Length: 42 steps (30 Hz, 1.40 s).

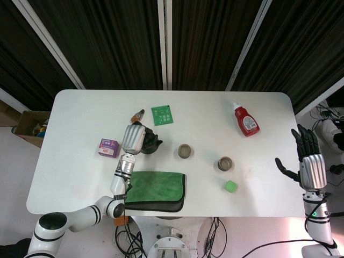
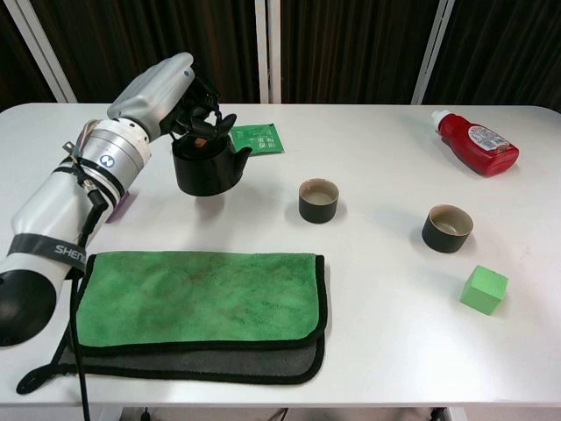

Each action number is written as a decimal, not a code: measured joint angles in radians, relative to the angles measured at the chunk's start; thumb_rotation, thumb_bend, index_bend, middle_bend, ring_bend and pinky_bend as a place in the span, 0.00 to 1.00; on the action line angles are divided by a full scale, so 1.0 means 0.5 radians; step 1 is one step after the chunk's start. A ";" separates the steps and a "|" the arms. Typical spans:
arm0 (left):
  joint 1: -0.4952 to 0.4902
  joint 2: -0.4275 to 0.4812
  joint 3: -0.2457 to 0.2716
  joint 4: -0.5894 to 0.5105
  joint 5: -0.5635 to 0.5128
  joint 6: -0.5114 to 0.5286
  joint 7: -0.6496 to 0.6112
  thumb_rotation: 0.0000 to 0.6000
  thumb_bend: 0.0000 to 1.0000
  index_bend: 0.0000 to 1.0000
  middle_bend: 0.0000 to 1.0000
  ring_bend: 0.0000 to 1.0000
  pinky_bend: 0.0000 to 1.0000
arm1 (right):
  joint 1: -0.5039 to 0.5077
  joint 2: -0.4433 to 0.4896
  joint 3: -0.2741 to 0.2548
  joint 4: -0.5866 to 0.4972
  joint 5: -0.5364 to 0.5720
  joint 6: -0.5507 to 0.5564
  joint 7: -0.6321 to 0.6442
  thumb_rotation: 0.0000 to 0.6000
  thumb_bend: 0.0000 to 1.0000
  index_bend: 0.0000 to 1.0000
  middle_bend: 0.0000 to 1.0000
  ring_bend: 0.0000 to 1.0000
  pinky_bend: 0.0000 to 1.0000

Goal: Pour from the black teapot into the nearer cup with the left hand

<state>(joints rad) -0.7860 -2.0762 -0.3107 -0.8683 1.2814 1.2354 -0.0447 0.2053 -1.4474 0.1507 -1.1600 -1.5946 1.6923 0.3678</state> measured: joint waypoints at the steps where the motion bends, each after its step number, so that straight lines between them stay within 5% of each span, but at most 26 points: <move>1: 0.003 -0.012 0.009 0.031 0.007 0.000 -0.009 1.00 0.40 1.00 1.00 1.00 0.45 | 0.000 0.003 -0.001 -0.005 -0.001 0.000 -0.005 1.00 0.23 0.00 0.00 0.00 0.00; 12: 0.004 -0.160 0.078 0.411 0.088 -0.008 -0.118 1.00 0.40 1.00 1.00 1.00 0.45 | -0.007 0.017 -0.006 -0.022 0.003 -0.002 -0.021 1.00 0.23 0.00 0.00 0.00 0.00; 29: 0.009 -0.245 0.088 0.605 0.122 -0.034 -0.223 1.00 0.38 1.00 1.00 1.00 0.45 | -0.003 0.029 -0.004 -0.035 -0.002 -0.001 -0.035 1.00 0.23 0.00 0.00 0.00 0.00; 36: 0.002 -0.251 0.089 0.621 0.133 -0.054 -0.257 1.00 0.18 1.00 1.00 1.00 0.44 | -0.002 0.022 -0.004 -0.031 0.001 -0.005 -0.034 1.00 0.23 0.00 0.00 0.00 0.00; 42: 0.007 -0.257 0.087 0.631 0.129 -0.073 -0.263 1.00 0.13 1.00 1.00 1.00 0.44 | -0.003 0.020 -0.004 -0.025 0.003 -0.005 -0.027 1.00 0.23 0.00 0.00 0.00 0.00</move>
<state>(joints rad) -0.7826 -2.2046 -0.2670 -0.5526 1.3457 1.1987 -0.1760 0.2040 -1.4374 0.1486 -1.1726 -1.5929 1.6895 0.3542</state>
